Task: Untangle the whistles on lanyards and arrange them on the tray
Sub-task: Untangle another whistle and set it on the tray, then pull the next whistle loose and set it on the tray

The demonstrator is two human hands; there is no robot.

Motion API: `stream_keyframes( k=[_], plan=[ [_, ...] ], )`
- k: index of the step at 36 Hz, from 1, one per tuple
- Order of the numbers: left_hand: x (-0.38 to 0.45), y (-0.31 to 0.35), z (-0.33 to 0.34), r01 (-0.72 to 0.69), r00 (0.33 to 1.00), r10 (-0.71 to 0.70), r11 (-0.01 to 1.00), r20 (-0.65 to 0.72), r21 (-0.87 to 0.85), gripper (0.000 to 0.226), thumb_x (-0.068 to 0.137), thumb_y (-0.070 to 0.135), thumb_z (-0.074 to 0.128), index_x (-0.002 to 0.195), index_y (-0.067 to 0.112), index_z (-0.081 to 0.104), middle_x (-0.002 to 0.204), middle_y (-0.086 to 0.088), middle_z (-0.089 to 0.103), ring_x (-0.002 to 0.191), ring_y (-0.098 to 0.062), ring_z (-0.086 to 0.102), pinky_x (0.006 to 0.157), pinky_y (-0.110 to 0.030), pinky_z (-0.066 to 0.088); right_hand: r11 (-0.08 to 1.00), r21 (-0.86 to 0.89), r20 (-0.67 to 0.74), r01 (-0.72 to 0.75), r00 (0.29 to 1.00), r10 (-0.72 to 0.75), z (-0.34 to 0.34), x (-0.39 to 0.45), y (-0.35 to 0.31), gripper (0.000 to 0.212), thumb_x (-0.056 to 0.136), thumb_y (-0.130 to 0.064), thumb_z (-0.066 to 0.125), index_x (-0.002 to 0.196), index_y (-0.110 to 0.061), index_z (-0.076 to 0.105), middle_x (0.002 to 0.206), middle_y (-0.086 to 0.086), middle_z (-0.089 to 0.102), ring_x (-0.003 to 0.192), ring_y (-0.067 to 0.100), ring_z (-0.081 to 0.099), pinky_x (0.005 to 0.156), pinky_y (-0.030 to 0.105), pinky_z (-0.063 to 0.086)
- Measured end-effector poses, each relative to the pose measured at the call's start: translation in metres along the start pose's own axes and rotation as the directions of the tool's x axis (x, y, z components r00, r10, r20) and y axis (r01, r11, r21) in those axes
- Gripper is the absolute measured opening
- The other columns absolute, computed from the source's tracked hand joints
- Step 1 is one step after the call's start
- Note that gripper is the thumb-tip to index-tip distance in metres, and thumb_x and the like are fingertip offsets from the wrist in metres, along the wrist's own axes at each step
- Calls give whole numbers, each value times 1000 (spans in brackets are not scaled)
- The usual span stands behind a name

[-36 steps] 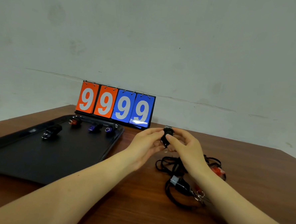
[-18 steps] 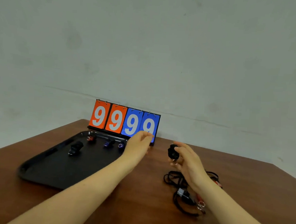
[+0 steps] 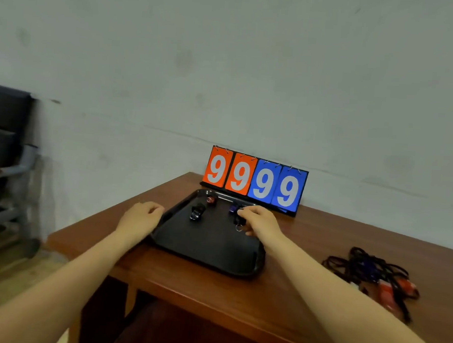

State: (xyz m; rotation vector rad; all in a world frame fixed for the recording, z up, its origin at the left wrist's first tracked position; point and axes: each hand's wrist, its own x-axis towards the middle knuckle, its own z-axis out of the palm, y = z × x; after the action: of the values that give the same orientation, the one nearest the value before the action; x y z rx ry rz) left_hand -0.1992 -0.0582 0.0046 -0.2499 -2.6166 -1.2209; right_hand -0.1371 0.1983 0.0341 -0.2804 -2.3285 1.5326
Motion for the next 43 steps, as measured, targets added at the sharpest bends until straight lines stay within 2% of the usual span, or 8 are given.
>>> stream_keyframes(
  k=[6,12,20,24,27,30,36,43],
  plan=[
    [2,-5,3,-36,997,36,999,66,-6,29,97,21,45,110,23,71,118,0,67,96,-16,60,84,-34,50,989,-146,-63,-8,998,-1,32,28,11,31,87,-34,67,112,-17,60,106,0,63,91,16,61,74,30,54],
    [7,-8,6,-39,996,38,999,80,20,38,95,11,43,123,21,66,133,2,59,126,-18,49,86,-27,38,961,-275,-77,-16,997,-5,46,45,23,38,86,-42,65,118,-22,61,118,-3,63,107,15,57,91,31,46],
    [9,-13,7,-40,996,39,999,81,3,38,93,12,44,121,24,67,128,4,62,116,-18,56,83,-29,45,907,-421,-15,16,1000,-24,46,44,23,50,92,-42,58,135,-17,52,132,4,58,120,20,54,98,30,41],
    [6,-9,4,-44,997,44,999,67,-13,31,97,19,47,120,21,67,121,3,66,99,-13,59,79,-30,50,951,-306,-25,-45,999,39,40,42,22,66,91,-46,57,146,-15,35,146,7,44,129,26,46,108,37,38],
    [0,-5,2,-61,997,61,998,39,-11,28,97,25,50,116,19,69,115,3,67,94,-13,60,76,-25,41,971,-226,21,-78,996,85,31,34,16,71,92,-45,55,150,-16,26,142,7,46,110,22,57,100,38,47],
    [-1,-5,2,-74,997,74,997,9,-7,27,96,31,54,112,18,71,114,3,69,90,-9,60,77,-25,43,979,-206,59,6,998,6,17,14,9,61,95,-34,55,148,-17,29,113,1,58,90,12,58,79,27,52],
    [-16,6,-3,-229,955,224,973,-194,-1,16,93,29,58,104,23,67,104,4,55,91,-11,55,79,-28,43,971,-181,26,157,988,-154,-49,-43,17,32,98,-16,49,129,-20,54,99,0,64,90,9,63,68,18,50],
    [-36,70,30,-303,951,303,953,-67,9,11,93,26,57,102,29,62,93,8,53,77,-5,49,61,-16,34,989,-122,-149,77,984,-95,-131,-75,30,22,99,-13,45,104,-17,66,79,5,66,62,9,60,52,14,45]
  ],
)
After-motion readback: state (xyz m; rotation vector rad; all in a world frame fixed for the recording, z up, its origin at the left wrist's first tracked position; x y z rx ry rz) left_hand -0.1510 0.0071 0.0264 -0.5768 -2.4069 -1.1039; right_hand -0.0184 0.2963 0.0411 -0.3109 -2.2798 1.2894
